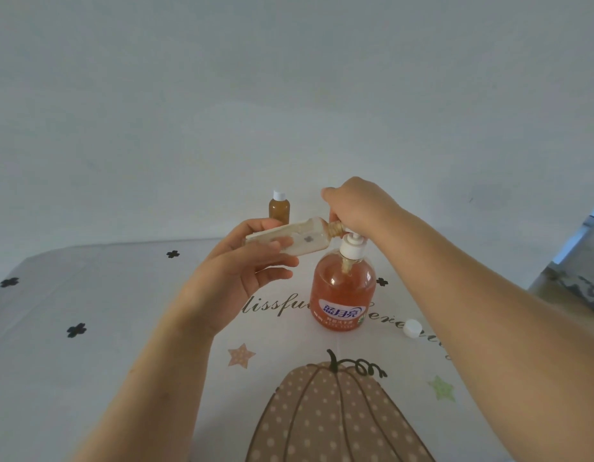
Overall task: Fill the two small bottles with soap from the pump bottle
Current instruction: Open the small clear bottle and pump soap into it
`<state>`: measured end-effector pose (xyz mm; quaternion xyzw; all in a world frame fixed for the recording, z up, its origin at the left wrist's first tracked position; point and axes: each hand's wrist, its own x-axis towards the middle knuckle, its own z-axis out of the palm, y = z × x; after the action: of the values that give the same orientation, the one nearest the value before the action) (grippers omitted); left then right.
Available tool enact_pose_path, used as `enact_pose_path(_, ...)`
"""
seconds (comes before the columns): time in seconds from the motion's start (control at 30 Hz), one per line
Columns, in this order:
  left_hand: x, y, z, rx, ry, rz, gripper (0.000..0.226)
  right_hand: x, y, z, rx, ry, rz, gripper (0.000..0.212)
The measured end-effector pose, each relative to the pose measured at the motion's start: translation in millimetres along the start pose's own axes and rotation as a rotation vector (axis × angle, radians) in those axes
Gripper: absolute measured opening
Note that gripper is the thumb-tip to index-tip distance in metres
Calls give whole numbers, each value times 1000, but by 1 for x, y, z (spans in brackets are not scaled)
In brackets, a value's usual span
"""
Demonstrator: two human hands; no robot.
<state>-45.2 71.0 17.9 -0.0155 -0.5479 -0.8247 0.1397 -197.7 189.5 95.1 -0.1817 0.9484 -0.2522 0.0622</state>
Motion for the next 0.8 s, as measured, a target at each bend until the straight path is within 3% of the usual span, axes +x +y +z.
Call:
enact_pose_path(0.13,2,-2,-2,-8,17,-8,27,-1,7,7,20,51,-45,42)
enact_pose_path(0.23,2,-3,-4,5,10,-1,26,-5,9,10,71,68,-43,31)
enact_pose_path(0.47,0,0,1,-4,4,36,39,-2,3,-1,-12,50,-53,53)
enact_pose_path(0.6,-1,-1,4,-27,36,76,32,-4,0,-6,-29,20,-59,57)
enact_pose_path(0.8,0,-3,2,-33,47,78,34,-4,1,-5,-22,20,-68,45)
